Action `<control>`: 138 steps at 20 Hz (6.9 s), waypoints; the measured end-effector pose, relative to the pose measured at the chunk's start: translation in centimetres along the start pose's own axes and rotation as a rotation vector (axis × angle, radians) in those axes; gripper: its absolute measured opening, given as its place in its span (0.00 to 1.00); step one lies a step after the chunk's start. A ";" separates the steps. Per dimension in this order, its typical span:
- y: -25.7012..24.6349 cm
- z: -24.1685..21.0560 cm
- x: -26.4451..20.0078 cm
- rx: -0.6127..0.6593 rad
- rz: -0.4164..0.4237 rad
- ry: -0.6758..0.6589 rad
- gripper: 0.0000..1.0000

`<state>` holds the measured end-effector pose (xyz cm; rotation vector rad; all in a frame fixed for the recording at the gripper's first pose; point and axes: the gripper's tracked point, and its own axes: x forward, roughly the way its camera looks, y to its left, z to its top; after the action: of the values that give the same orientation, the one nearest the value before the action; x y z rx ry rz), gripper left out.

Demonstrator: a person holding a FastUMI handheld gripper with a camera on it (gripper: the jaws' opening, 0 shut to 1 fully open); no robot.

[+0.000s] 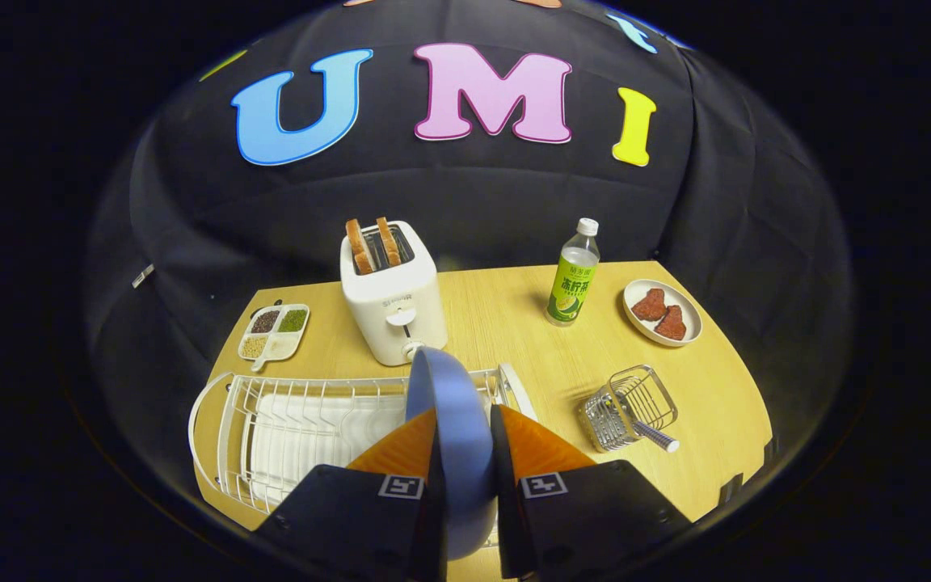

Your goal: Take the plate from the dish rack, then take the spoon from the basket and place it into the plate.

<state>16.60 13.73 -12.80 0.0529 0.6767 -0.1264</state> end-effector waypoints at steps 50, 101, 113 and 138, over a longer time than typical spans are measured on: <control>-28.5 -16.5 0.4 0.330 0.285 0.300 0.27; -19.6 -3.1 7.5 -0.206 0.280 -0.422 0.23; -22.7 3.3 -1.5 -0.127 0.220 -0.427 0.22; -21.2 -11.2 -3.9 -0.039 0.217 -0.251 0.22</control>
<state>3.77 -5.93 -19.20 0.0713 0.4192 0.0881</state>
